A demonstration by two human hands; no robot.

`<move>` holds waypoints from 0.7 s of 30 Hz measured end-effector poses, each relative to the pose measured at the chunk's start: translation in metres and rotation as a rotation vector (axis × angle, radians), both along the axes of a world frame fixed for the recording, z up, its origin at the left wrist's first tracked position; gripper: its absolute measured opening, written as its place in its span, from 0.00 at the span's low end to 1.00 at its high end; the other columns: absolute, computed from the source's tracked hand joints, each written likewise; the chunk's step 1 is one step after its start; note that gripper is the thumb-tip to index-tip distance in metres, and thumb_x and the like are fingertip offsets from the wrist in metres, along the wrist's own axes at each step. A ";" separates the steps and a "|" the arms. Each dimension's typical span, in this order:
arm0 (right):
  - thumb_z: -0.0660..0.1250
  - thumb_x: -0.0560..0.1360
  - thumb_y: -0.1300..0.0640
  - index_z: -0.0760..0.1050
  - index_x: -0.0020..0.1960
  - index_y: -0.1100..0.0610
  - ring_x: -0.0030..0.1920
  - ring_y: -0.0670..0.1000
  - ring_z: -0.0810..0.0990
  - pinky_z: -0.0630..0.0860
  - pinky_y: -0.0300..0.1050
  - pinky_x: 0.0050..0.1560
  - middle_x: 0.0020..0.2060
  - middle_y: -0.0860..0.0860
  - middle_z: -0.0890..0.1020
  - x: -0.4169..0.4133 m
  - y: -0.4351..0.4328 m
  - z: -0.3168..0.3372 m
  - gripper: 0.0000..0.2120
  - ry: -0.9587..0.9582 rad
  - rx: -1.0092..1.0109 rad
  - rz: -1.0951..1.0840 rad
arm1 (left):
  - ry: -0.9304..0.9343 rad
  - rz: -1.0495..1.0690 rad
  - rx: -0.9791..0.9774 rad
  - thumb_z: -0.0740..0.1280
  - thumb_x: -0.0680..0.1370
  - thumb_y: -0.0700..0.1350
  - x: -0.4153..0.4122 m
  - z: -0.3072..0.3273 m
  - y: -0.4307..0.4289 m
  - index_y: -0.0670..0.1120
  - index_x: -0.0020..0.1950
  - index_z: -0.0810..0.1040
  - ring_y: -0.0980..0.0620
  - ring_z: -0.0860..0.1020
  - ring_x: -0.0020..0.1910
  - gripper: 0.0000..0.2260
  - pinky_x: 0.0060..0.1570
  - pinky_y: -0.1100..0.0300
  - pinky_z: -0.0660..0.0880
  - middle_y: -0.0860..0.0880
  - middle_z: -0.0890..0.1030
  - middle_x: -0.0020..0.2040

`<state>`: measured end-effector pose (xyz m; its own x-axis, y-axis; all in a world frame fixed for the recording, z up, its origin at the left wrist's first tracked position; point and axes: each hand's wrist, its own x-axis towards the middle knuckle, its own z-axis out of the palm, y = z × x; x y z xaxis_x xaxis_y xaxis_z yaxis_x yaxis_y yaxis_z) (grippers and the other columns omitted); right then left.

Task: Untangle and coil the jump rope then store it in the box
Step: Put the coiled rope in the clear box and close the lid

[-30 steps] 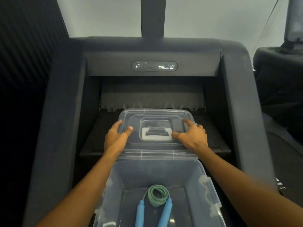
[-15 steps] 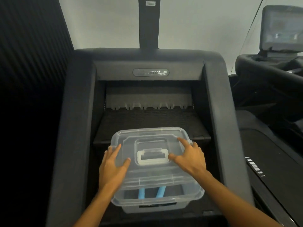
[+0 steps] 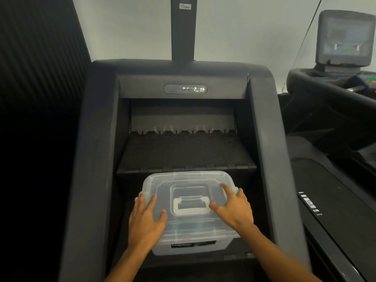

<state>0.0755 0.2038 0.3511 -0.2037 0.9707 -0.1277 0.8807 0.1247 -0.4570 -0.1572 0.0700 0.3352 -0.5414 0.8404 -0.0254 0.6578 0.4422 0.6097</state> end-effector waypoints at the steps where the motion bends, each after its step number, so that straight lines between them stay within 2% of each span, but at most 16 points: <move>1: 0.55 0.62 0.22 0.56 0.76 0.38 0.74 0.63 0.65 0.70 0.62 0.70 0.76 0.60 0.62 0.000 0.001 -0.001 0.45 -0.010 0.001 0.008 | 0.048 -0.012 -0.030 0.59 0.82 0.59 0.001 -0.001 0.000 0.55 0.82 0.52 0.48 0.43 0.82 0.31 0.79 0.47 0.50 0.50 0.43 0.84; 5: 0.54 0.68 0.24 0.51 0.78 0.38 0.76 0.64 0.61 0.67 0.62 0.72 0.79 0.61 0.55 0.004 0.000 -0.005 0.42 -0.079 0.004 0.046 | 0.178 -0.041 -0.095 0.52 0.83 0.61 0.002 -0.006 -0.002 0.54 0.83 0.45 0.47 0.41 0.82 0.31 0.79 0.48 0.48 0.48 0.39 0.83; 8: 0.50 0.70 0.23 0.47 0.79 0.38 0.78 0.65 0.57 0.65 0.62 0.74 0.80 0.60 0.51 0.007 -0.003 -0.008 0.41 -0.136 0.026 0.069 | 0.225 -0.068 -0.116 0.50 0.83 0.61 0.004 -0.007 -0.004 0.53 0.83 0.42 0.45 0.41 0.82 0.31 0.80 0.48 0.47 0.46 0.37 0.83; 12: 0.50 0.73 0.25 0.43 0.80 0.40 0.79 0.65 0.51 0.59 0.62 0.76 0.80 0.62 0.47 0.004 -0.001 -0.005 0.41 -0.201 0.012 0.094 | 0.269 -0.088 -0.154 0.48 0.83 0.61 0.004 -0.007 -0.004 0.52 0.82 0.39 0.43 0.40 0.82 0.32 0.79 0.47 0.46 0.45 0.36 0.82; 14: 0.49 0.74 0.25 0.42 0.80 0.40 0.79 0.65 0.50 0.59 0.62 0.76 0.80 0.62 0.46 0.006 0.000 -0.005 0.40 -0.220 0.003 0.108 | 0.311 -0.111 -0.178 0.46 0.83 0.60 0.003 -0.006 -0.003 0.53 0.81 0.36 0.42 0.38 0.81 0.31 0.79 0.45 0.42 0.43 0.35 0.82; 16: 0.48 0.74 0.26 0.40 0.80 0.40 0.79 0.66 0.50 0.58 0.63 0.77 0.80 0.63 0.45 0.007 0.002 -0.005 0.40 -0.249 -0.004 0.129 | 0.369 -0.181 -0.193 0.41 0.81 0.60 0.001 -0.004 -0.001 0.55 0.80 0.33 0.43 0.31 0.79 0.29 0.78 0.43 0.35 0.44 0.31 0.80; 19: 0.46 0.75 0.26 0.38 0.80 0.41 0.79 0.67 0.48 0.57 0.63 0.77 0.79 0.65 0.43 0.007 0.005 -0.007 0.40 -0.290 -0.014 0.153 | 0.404 -0.306 -0.208 0.32 0.74 0.60 -0.002 0.005 0.001 0.54 0.81 0.36 0.48 0.30 0.79 0.34 0.77 0.43 0.32 0.49 0.33 0.81; 21: 0.44 0.76 0.27 0.37 0.80 0.41 0.79 0.67 0.48 0.57 0.63 0.76 0.79 0.65 0.42 0.008 0.005 -0.007 0.39 -0.277 -0.034 0.162 | 0.392 -0.336 -0.219 0.34 0.74 0.62 -0.004 0.011 0.007 0.50 0.83 0.42 0.49 0.35 0.80 0.38 0.78 0.44 0.35 0.47 0.39 0.83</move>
<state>0.0830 0.2088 0.3440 -0.3086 0.9225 -0.2320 0.9420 0.2625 -0.2092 -0.1608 0.0767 0.3461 -0.2489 0.9660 -0.0693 0.9433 0.2581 0.2089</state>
